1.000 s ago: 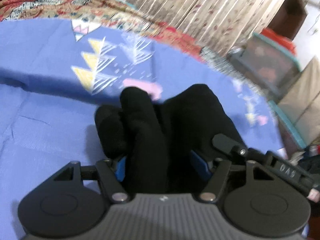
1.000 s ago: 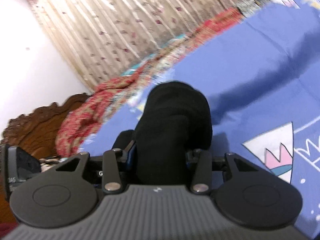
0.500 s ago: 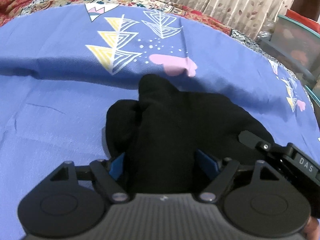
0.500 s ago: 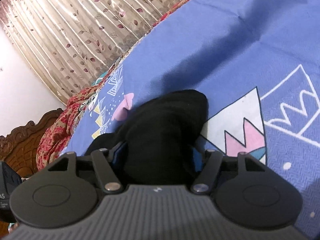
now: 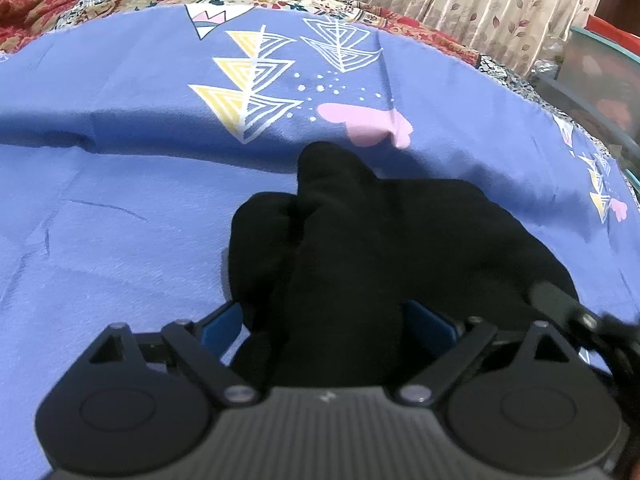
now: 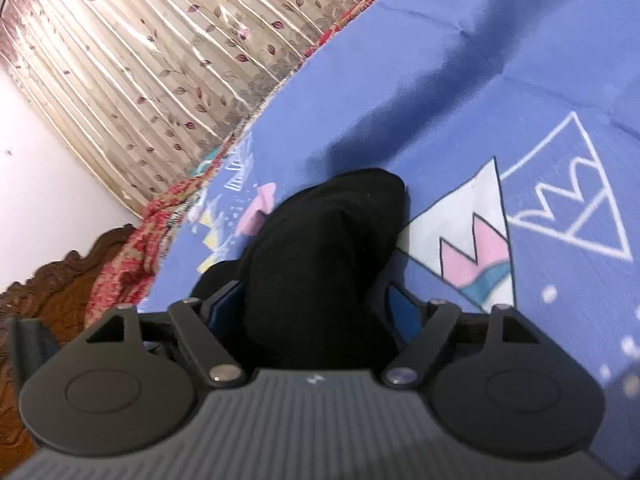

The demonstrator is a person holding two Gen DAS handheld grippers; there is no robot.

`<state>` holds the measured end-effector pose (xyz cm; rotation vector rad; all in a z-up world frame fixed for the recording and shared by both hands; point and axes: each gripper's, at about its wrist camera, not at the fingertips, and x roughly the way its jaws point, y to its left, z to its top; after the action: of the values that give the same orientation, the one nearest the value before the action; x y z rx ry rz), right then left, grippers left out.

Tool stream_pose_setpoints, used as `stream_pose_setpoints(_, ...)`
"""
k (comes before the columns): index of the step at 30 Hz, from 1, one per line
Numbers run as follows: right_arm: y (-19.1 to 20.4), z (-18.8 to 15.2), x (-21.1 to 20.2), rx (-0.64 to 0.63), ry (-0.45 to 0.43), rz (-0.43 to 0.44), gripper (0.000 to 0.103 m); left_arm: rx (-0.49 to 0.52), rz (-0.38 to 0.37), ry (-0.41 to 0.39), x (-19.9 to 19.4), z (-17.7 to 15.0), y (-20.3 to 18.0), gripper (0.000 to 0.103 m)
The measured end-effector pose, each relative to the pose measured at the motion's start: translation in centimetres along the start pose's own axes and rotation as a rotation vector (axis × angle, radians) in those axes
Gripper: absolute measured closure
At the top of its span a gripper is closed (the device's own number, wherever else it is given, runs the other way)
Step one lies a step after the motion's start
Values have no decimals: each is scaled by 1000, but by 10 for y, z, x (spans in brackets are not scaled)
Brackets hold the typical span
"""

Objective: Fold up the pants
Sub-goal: 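Lift the bundle edge with both grippers and fold it over again, then open both grippers and pull them back from the black pants bundle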

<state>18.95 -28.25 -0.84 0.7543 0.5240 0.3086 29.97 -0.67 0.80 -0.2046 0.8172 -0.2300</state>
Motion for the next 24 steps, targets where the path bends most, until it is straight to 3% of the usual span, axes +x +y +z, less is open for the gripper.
stream_pose_setpoints(8, 8, -8, -10, -36, 20, -8, 19, 16, 17, -7, 1, -1, -1, 7)
stream_pose_setpoints(9, 7, -9, -9, -43, 18, -9, 22, 17, 18, -9, 1, -1, -1, 7)
stream_pose_setpoints(11, 10, -12, -7, -87, -5, -16, 42, 25, 28, -12, 1, -2, -3, 7)
stream_pose_setpoints(12, 11, -14, -6, -105, -11, -27, 43, 31, 35, -16, 2, -2, -4, 7)
stream_pose_setpoints(15, 6, -13, -1, -92, -15, -46, 40, 17, 50, -20, 1, -3, -5, 7)
stream_pose_setpoints(18, 8, -12, -1, -103, -22, -81, 28, -7, 87, -25, -9, -4, -8, 7)
stream_pose_setpoints(24, 27, -17, -32, -123, -43, -198, 20, -10, 145, -44, -64, -15, -19, 11)
